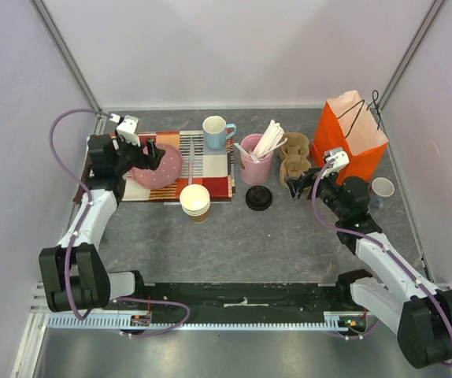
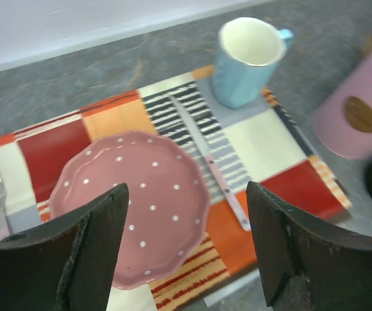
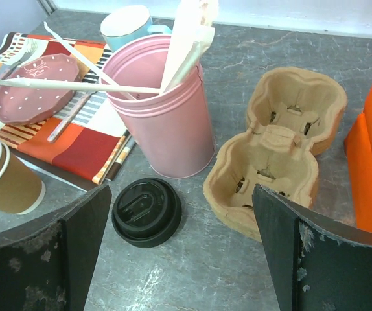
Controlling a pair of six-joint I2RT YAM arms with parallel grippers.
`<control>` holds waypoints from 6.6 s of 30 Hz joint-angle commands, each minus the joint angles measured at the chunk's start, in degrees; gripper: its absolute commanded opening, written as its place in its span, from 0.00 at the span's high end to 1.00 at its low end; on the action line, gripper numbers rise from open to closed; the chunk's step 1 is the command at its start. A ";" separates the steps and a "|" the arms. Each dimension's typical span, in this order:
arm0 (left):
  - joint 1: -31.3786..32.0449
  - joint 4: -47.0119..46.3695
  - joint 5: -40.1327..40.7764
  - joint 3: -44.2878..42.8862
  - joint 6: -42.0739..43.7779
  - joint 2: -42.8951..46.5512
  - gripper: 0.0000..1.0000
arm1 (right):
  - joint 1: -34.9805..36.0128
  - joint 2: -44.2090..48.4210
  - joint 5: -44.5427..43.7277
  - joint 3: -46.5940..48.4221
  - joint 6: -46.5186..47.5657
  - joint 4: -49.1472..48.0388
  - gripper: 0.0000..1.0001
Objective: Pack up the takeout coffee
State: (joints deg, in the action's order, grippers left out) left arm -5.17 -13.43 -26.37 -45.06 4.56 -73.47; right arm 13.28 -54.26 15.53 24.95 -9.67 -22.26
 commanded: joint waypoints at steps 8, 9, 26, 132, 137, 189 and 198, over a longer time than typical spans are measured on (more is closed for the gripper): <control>7.79 54.99 -11.01 -20.86 20.22 2.63 0.23 | 0.08 6.18 1.35 -0.43 1.76 1.61 0.02; 9.28 56.31 -8.37 -20.86 21.45 2.46 0.23 | 0.08 6.27 1.17 -0.43 1.76 1.43 0.02; 25.47 52.10 14.16 -18.75 21.72 -3.60 0.50 | 0.08 6.01 0.99 -0.78 2.29 1.52 0.02; 38.17 62.29 5.46 -35.88 19.18 -4.14 0.33 | 3.59 -10.33 12.96 24.70 3.41 26.30 0.19; 28.56 63.44 6.51 -34.22 16.80 -0.89 0.33 | 13.16 -20.43 -0.81 29.18 14.40 34.36 0.32; 17.83 64.14 6.33 -31.23 17.50 -1.06 0.35 | 23.29 -28.10 -2.45 27.18 32.17 24.20 0.41; 17.91 64.14 5.89 -30.35 17.94 -0.53 0.35 | 16.70 -21.41 15.84 12.06 30.59 8.23 0.42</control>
State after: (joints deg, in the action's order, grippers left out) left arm 12.93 51.29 -18.57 -75.88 22.13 -74.74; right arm 33.61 -75.92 21.43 41.91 21.69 -3.88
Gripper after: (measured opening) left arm 0.654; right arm 0.589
